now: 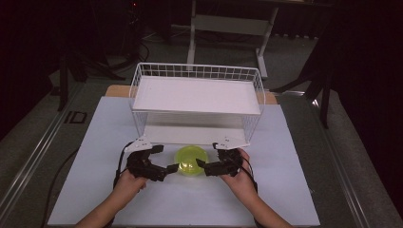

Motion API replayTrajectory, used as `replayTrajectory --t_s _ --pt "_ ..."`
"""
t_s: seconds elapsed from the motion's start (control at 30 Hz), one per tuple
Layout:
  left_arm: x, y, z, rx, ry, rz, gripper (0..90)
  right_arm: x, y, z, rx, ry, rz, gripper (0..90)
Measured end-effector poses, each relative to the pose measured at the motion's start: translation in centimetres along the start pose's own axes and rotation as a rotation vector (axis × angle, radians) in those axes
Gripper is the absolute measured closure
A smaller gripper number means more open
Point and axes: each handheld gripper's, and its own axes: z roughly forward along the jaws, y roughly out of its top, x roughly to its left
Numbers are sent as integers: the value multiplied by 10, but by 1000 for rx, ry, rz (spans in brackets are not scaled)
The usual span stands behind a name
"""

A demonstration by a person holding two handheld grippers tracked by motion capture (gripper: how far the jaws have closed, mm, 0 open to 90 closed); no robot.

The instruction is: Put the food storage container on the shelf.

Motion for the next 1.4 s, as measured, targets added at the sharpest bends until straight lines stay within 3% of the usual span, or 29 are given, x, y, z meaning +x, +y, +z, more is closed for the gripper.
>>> replayTrajectory --t_s 0.03,0.1,0.27,0.33,0.37,0.43,0.57,0.7,0.83,1.03,1.27,1.33,1.4 --pt "0 0 3 17 -5 -15 4 0 0 1 9 16 4 112" --pt "1 0 7 33 -24 -31 4 2 -1 3 12 0 -6 139" --pt "-1 -4 20 83 -2 -35 5 2 -4 6 31 -22 2 224" --pt "1 -6 23 89 16 -60 95 -1 -4 6 39 -25 11 250" --pt "3 -7 23 87 20 -70 141 -3 -4 6 41 -25 20 308" --pt "6 -8 26 104 33 -94 172 -5 -4 6 50 -25 27 331" --pt "10 -11 26 106 38 -135 350 -5 -5 9 79 -7 29 372" --pt "11 -11 30 136 67 -158 442 -6 -6 11 89 4 48 393" --pt "12 -13 34 153 47 -195 517 -7 -6 12 96 21 80 405" --pt "9 -13 36 161 38 -186 583 -7 -8 10 107 50 102 427" --pt "5 -16 33 152 43 -181 654 -4 -9 1 110 73 120 550" --pt "5 -17 32 152 32 -188 672 -5 -9 -2 109 75 126 647" --pt "2 -17 32 152 30 -178 683 -6 -11 -4 115 66 124 626"
